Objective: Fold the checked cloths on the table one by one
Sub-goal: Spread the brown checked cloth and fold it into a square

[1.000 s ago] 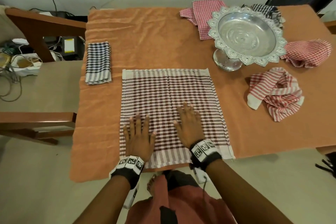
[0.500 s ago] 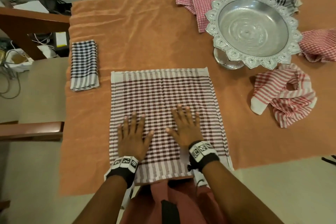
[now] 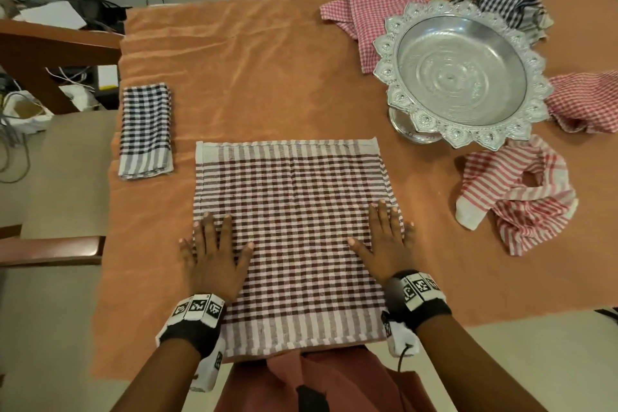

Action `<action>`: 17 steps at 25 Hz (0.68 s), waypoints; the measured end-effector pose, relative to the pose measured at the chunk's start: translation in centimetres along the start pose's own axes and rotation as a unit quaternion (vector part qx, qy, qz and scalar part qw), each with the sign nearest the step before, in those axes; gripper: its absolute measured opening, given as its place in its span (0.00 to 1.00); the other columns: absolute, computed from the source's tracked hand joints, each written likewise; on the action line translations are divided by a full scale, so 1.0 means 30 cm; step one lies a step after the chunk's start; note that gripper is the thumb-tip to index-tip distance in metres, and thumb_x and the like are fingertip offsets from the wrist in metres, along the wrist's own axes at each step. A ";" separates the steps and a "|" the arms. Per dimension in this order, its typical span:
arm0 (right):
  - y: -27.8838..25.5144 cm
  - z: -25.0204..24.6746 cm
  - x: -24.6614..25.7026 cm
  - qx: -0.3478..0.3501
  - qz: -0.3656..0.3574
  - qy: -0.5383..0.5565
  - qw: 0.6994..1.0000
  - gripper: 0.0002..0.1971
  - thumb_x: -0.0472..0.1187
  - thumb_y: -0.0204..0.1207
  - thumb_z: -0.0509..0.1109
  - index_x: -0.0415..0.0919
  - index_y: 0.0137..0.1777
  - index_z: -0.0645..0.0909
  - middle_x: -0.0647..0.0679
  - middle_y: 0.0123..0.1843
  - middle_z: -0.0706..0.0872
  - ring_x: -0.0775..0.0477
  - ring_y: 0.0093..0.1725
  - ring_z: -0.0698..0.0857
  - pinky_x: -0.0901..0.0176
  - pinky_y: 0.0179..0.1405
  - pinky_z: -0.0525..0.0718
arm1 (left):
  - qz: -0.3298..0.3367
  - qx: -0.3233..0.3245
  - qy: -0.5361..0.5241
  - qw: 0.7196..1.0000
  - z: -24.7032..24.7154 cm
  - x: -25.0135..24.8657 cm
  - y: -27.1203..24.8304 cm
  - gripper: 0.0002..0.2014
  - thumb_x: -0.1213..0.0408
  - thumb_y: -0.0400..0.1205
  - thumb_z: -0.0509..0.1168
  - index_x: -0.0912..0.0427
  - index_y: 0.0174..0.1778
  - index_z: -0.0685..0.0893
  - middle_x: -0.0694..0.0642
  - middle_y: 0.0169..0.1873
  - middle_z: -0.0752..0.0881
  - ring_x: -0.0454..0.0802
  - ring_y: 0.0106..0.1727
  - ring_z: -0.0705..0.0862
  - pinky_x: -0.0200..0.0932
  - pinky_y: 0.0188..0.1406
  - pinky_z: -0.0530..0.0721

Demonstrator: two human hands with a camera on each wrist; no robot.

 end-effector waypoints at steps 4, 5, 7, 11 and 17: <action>0.017 -0.111 0.167 -0.055 -0.025 0.034 0.998 0.34 0.60 0.84 0.50 0.48 0.85 0.45 0.48 0.86 0.38 0.44 0.85 0.37 0.36 0.78 0.30 | 0.044 -0.037 -0.043 0.997 -0.084 -0.136 0.046 0.37 0.37 0.80 0.37 0.49 0.85 0.46 0.55 0.83 0.33 0.55 0.82 0.31 0.54 0.73 0.21; 0.039 -0.128 0.252 -0.056 -0.065 0.027 0.996 0.33 0.60 0.85 0.49 0.49 0.85 0.44 0.48 0.86 0.37 0.42 0.84 0.37 0.37 0.78 0.30 | 0.068 -0.042 -0.038 0.996 -0.097 -0.189 0.072 0.36 0.38 0.81 0.38 0.49 0.85 0.44 0.55 0.83 0.34 0.54 0.82 0.30 0.55 0.74 0.23; 0.104 -0.115 0.416 -0.023 -0.135 0.002 0.991 0.32 0.58 0.86 0.47 0.50 0.85 0.41 0.48 0.85 0.34 0.41 0.84 0.34 0.37 0.78 0.31 | 0.110 -0.036 -0.021 0.993 -0.093 -0.284 0.129 0.32 0.42 0.85 0.40 0.49 0.84 0.42 0.56 0.83 0.37 0.57 0.83 0.33 0.58 0.77 0.27; 0.198 -0.014 0.508 0.050 -0.158 -0.039 0.985 0.31 0.57 0.86 0.44 0.50 0.84 0.36 0.49 0.85 0.31 0.41 0.84 0.32 0.36 0.78 0.30 | 0.141 0.037 0.040 0.988 -0.011 -0.307 0.213 0.29 0.44 0.87 0.35 0.45 0.83 0.35 0.51 0.83 0.33 0.57 0.83 0.32 0.63 0.80 0.34; 0.257 -0.050 0.271 0.015 -0.099 -0.062 0.993 0.38 0.69 0.79 0.37 0.51 0.81 0.28 0.51 0.80 0.24 0.43 0.80 0.26 0.41 0.74 0.24 | 0.060 0.033 0.006 0.998 -0.062 -0.135 0.290 0.34 0.33 0.82 0.34 0.42 0.82 0.33 0.47 0.77 0.25 0.55 0.82 0.28 0.56 0.78 0.27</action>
Point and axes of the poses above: each hand's wrist, its own y-axis towards the middle knuckle, its own z-axis out of the palm, x = y × z, the point moved 8 cm from there along y, towards the middle knuckle
